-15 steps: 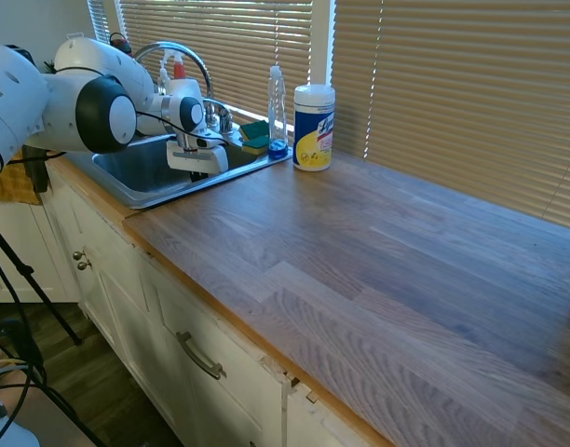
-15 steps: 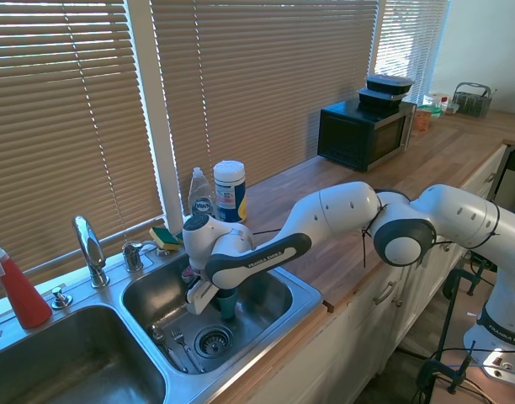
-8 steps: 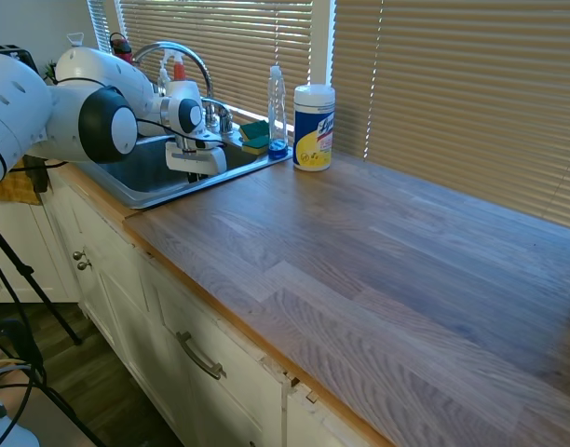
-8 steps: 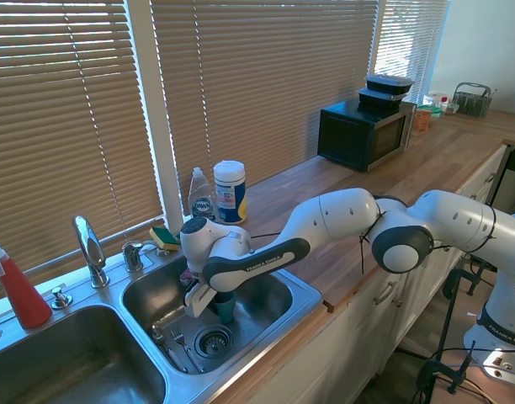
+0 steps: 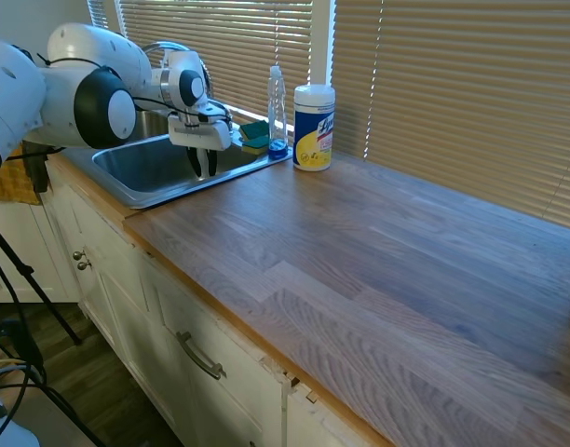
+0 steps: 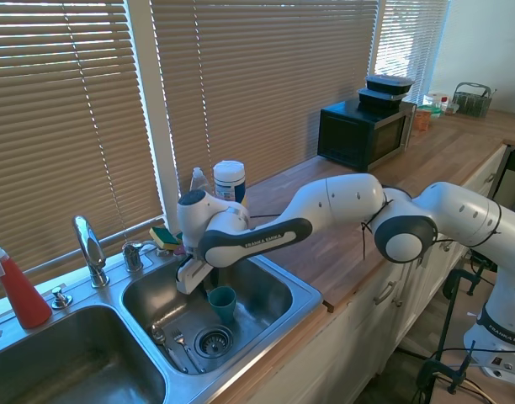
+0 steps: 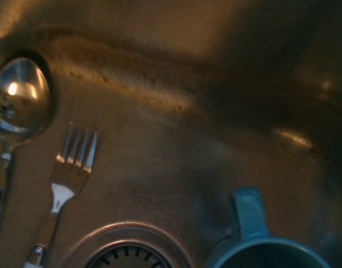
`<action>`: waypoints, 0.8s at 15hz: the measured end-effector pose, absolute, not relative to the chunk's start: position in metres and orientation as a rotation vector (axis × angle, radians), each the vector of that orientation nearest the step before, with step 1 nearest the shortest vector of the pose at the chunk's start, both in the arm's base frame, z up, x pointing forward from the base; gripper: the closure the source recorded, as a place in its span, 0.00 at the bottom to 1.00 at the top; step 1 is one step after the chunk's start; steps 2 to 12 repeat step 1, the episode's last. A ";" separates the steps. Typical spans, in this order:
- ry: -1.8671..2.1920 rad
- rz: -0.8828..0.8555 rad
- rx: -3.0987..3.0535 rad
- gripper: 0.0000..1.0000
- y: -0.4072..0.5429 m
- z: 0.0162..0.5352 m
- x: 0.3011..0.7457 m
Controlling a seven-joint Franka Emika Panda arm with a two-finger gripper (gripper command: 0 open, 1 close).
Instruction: Put the mug in the sink
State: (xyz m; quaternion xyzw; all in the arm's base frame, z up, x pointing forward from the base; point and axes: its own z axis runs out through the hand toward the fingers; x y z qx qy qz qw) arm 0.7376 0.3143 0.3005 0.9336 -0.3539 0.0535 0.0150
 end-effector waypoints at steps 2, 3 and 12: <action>-1.100 0.174 2.909 0.00 0.316 0.319 0.735; -1.100 0.174 2.909 0.00 0.316 0.319 0.735; -1.100 0.174 2.909 0.00 0.316 0.319 0.735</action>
